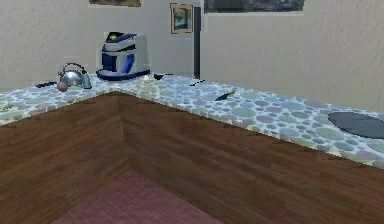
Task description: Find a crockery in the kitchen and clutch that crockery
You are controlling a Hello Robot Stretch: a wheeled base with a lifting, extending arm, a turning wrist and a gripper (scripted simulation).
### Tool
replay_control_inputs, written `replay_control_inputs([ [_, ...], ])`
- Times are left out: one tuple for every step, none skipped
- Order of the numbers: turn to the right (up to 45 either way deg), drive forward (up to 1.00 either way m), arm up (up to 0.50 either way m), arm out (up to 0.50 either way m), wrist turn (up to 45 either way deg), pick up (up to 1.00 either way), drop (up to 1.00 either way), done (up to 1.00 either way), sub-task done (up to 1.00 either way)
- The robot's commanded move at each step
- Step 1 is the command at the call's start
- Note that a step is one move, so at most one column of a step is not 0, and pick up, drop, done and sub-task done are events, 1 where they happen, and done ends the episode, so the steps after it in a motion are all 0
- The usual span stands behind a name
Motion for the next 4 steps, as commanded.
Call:
replay_control_inputs([
  [0.0, 0.0, 0.0, 0.0, 45.0, 0.0, 0.0, 0.0, 0.0],
  [0.0, 0.0, 0.0, 0.0, 45.0, 0.0, 0.0, 0.0, 0.0],
  [0.0, 0.0, 0.0, 0.0, 45.0, 0.0, 0.0, 0.0, 0.0],
  [0.0, 0.0, 0.0, 0.0, 18.0, 0.0, 0.0, 0.0, 0.0],
])
